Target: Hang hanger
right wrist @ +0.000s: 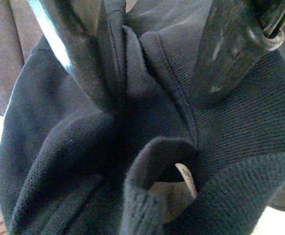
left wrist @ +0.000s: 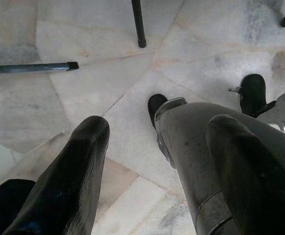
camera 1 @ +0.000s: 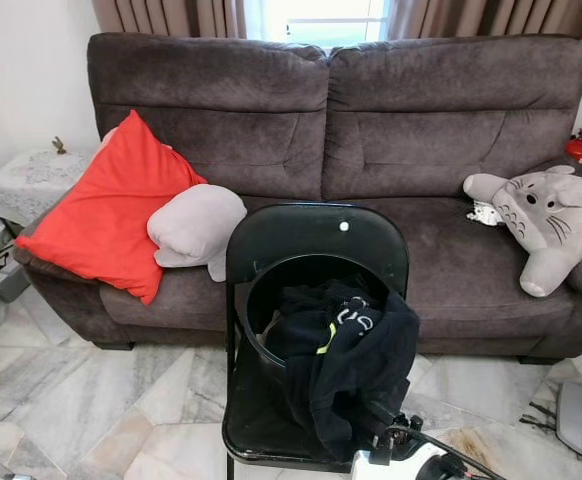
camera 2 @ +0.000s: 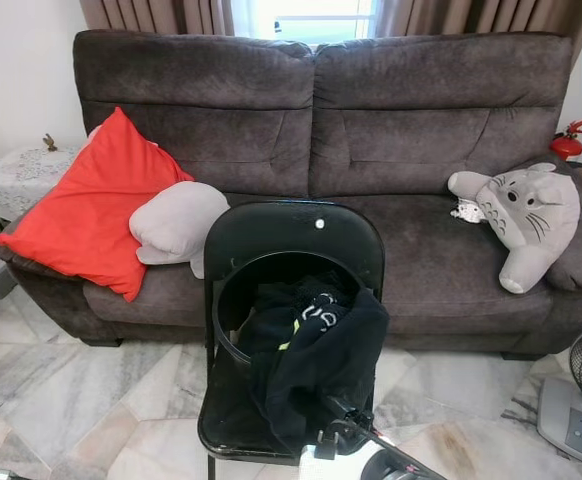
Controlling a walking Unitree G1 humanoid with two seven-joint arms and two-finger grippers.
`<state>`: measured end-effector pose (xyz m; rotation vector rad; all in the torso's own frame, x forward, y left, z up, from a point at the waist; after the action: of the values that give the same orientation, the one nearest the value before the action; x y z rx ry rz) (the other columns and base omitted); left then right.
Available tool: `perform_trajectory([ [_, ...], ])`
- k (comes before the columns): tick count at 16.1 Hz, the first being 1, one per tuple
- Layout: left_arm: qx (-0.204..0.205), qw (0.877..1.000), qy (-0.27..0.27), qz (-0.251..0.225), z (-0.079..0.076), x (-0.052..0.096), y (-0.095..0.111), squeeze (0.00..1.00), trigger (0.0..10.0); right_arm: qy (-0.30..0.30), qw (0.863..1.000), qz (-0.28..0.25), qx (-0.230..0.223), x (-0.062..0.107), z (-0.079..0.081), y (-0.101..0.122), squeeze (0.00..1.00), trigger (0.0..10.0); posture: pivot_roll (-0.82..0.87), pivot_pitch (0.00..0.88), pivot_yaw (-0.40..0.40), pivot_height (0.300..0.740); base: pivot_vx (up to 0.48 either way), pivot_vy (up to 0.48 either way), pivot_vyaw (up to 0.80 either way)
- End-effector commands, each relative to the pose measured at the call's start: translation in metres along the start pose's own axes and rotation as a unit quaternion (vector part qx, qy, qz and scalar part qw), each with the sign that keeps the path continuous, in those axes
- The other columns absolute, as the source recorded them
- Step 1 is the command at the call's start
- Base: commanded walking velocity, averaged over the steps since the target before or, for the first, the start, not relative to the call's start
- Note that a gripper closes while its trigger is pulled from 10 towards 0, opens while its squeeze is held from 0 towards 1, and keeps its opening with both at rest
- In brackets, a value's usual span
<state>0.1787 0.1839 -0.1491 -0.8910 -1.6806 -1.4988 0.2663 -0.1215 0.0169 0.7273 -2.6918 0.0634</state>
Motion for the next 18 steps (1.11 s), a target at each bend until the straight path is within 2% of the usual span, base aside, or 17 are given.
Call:
perform_trajectory([
  [1, -0.003, 1.0, 0.003, 0.014, 0.002, 0.001, -0.007, 0.0, 10.0, -0.002, 1.0, -0.008, 0.001, -0.003, 0.0, 0.004, 0.0, 10.0, -0.02, 0.012, 0.026, 0.74, 0.0, 0.0, 0.0],
  [9, -0.004, 1.0, 0.005, 0.012, 0.002, 0.001, -0.006, 0.0, 10.0, 0.008, 0.998, -0.054, -0.012, -0.005, 0.003, 0.019, 0.0, 10.0, -0.02, 0.012, 0.026, 0.74, 0.0, 0.0, 0.0],
  [13, -0.004, 1.0, 0.005, 0.012, 0.002, 0.001, -0.006, 0.0, 10.0, 0.01, 0.998, -0.057, -0.013, -0.004, 0.004, 0.02, 0.0, 10.0, -0.02, 0.012, 0.026, 0.74, 0.0, 0.0, 0.0],
  [18, -0.004, 1.0, 0.005, 0.012, 0.002, 0.001, -0.006, 0.0, 10.0, 0.057, 0.996, -0.053, -0.04, -0.003, 0.019, 0.012, 0.0, 10.0, -0.02, 0.014, 0.029, 0.74, 0.0, 0.0, 0.0],
])
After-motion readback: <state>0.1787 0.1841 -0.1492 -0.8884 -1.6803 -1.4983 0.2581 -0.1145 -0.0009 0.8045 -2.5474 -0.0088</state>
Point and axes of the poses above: a point about 5 cm out from each wrist's last joint towards the gripper, its own x axis pointing back from the gripper into the wrist, its own y axis along the axis of the wrist's last joint, z = x × y, the point moved 6 cm from there along -x, pointing out of the wrist towards the gripper, and after that the axes turned 15 degrees about x, right-handed, at the moved point
